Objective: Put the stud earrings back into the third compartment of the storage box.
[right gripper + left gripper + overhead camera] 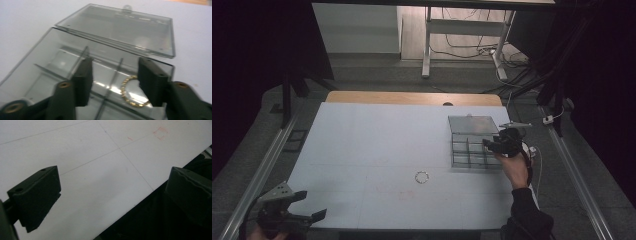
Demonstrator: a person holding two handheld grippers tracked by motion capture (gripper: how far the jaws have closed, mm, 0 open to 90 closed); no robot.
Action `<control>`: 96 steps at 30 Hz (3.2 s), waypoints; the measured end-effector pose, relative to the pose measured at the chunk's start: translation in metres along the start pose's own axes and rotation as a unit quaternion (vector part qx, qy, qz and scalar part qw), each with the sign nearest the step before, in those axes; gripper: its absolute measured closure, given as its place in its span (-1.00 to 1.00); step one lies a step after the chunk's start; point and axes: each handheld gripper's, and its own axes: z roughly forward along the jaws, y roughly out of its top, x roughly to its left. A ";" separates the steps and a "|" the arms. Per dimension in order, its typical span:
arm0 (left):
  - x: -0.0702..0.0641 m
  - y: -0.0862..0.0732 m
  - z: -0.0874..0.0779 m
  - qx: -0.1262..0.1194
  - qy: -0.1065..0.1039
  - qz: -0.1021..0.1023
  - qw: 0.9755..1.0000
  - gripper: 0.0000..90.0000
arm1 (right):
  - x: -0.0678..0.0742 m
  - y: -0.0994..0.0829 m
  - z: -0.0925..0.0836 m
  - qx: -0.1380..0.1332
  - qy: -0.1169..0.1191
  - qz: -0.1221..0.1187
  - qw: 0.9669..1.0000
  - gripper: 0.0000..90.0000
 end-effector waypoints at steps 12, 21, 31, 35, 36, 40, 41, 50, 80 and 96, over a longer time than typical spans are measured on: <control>-0.001 0.000 0.000 0.003 0.001 0.001 1.000 -1.00 | 0.022 -0.005 -0.006 0.007 0.036 -0.020 0.999 -0.68; 0.000 0.000 0.000 0.004 0.000 0.000 1.000 -1.00 | 0.042 -0.006 -0.008 -0.003 0.067 -0.028 0.997 -0.95; 0.000 0.000 0.000 0.004 0.000 0.000 1.000 -1.00 | 0.077 -0.010 -0.007 0.002 0.112 -0.055 0.992 -1.00; 0.000 0.000 0.000 0.004 0.000 0.000 1.000 -1.00 | 0.095 -0.013 -0.006 0.007 0.125 -0.073 0.989 -1.00; -0.001 0.000 0.000 0.004 0.000 0.000 1.000 -1.00 | 0.099 -0.013 -0.005 0.011 0.126 -0.075 0.989 -1.00; 0.000 0.000 0.000 0.004 0.000 0.000 1.000 -1.00 | 0.117 -0.015 -0.004 0.022 0.130 -0.095 0.987 -1.00; 0.000 0.000 0.000 0.004 0.000 0.000 1.000 -1.00 | 0.123 -0.016 -0.004 0.025 0.135 -0.101 0.985 -1.00; 0.000 0.000 0.000 0.004 0.000 0.001 1.000 -1.00 | 0.167 -0.022 0.004 0.053 0.168 -0.161 0.971 -1.00; 0.000 0.000 0.001 0.007 0.001 0.001 1.000 -1.00 | 0.234 -0.045 0.043 0.117 0.198 -0.283 0.931 -0.08; 0.000 0.000 0.001 0.009 0.001 -0.001 1.000 -1.00 | 0.225 -0.034 0.047 0.131 0.192 -0.274 0.933 0.95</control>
